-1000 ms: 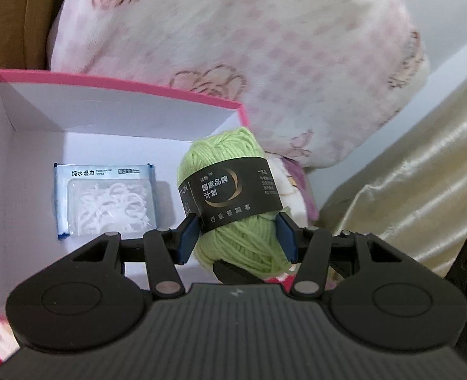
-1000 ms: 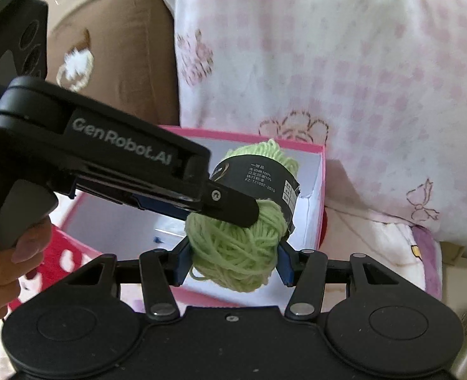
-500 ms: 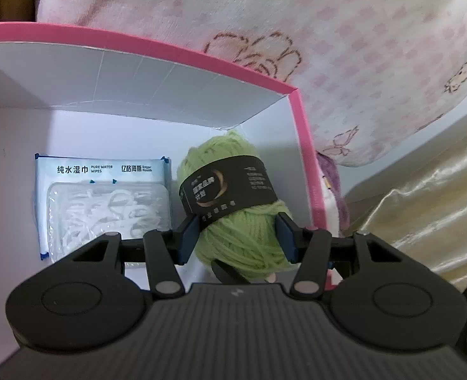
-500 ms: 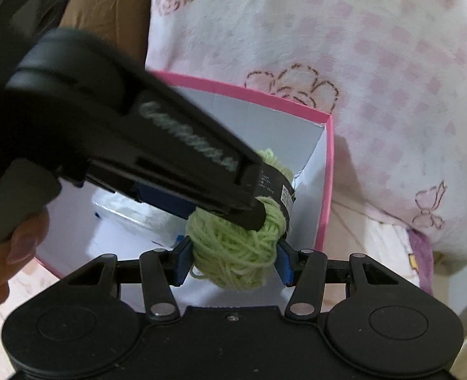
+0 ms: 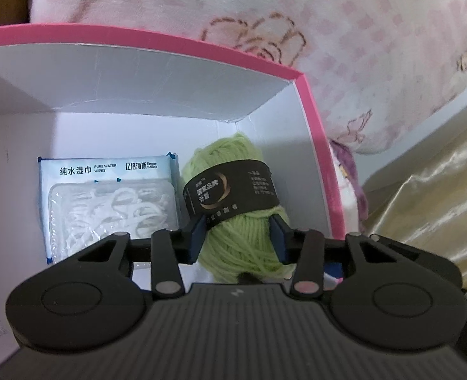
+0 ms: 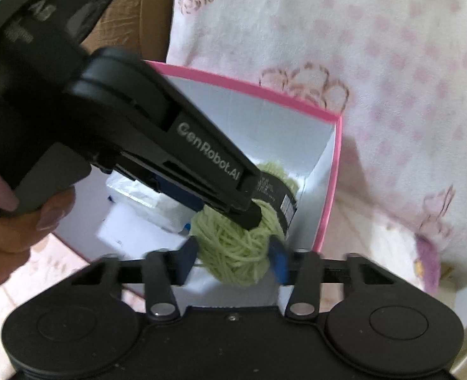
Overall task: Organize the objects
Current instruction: 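Carry the yarn ball into the pink box beside the wipes, then open both grippers to release the yarn ball and raise them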
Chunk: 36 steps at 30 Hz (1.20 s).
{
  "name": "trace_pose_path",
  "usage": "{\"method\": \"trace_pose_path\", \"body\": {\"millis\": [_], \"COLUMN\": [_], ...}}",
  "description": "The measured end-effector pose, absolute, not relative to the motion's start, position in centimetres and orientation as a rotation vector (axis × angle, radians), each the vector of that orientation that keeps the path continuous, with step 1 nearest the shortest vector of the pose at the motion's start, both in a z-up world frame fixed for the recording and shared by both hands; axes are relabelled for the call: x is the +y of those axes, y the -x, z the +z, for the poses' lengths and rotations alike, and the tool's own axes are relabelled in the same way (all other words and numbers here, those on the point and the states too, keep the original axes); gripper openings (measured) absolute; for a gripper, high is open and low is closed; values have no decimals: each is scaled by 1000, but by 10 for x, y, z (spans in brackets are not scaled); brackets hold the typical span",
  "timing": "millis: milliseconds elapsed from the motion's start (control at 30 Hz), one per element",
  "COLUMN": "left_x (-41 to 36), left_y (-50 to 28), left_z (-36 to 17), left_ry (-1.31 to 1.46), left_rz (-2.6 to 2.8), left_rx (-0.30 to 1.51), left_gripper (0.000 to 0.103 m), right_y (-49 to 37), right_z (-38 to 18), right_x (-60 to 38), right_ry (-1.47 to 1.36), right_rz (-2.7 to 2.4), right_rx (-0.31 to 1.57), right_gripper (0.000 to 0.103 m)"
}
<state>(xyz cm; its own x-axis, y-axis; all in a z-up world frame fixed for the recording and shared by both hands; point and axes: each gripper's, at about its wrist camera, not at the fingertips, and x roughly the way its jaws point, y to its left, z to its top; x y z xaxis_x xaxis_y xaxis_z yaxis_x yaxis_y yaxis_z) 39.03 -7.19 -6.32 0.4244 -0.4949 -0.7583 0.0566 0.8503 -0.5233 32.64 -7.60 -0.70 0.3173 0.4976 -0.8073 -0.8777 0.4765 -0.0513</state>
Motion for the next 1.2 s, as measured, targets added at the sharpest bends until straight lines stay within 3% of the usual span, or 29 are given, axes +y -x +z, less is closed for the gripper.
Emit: {"method": "trace_pose_path", "body": {"millis": [100, 367, 533, 867, 933, 1200], "left_x": [-77, -86, -81, -73, -71, -57], "left_y": [-388, -391, -379, -330, -320, -272], "left_z": [-66, -64, -50, 5, 15, 63], "left_ry": [460, 431, 390, 137, 116, 115], "left_rz": [-358, -304, -299, -344, -341, -335], "left_rx": [1059, 1049, 1020, 998, 1007, 951], "left_gripper": [41, 42, 41, 61, 63, 69], "right_y": [-328, -316, -314, -302, -299, -259], "right_z": [-8, -16, -5, 29, 37, 82], "right_x": [-80, -77, -94, -138, -142, -159], "right_ry": [509, 565, 479, 276, 261, 323], "right_rz": [951, 920, 923, 954, 952, 959], "right_rx": [811, 703, 741, 806, 812, 766], "right_gripper": [31, 30, 30, 37, 45, 52]}}
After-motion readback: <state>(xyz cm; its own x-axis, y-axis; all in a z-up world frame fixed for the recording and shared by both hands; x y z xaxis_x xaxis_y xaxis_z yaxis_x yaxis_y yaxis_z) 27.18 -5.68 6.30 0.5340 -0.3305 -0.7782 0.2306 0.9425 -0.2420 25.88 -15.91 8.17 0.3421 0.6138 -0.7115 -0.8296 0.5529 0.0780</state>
